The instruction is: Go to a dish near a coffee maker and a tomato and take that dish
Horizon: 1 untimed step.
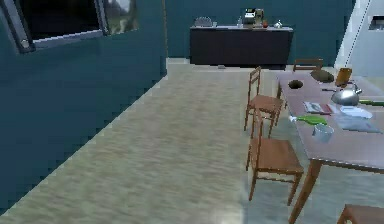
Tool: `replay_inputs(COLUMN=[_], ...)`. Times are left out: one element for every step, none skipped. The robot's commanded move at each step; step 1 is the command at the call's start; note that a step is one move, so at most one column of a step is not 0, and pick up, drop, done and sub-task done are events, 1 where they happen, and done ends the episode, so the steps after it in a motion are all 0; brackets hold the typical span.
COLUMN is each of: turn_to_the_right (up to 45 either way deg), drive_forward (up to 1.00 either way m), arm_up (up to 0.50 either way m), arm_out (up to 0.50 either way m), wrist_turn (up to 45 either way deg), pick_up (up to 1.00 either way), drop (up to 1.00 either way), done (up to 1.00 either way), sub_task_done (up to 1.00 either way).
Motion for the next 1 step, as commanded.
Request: replay_inputs(turn_to_the_right=[0.0], drive_forward=[0.05], arm_up=[0.0], arm_out=[0.0], wrist_turn=[0.0], pick_up=[0.0], drop=[0.0], done=[0.0], sub_task_done=[0.0])
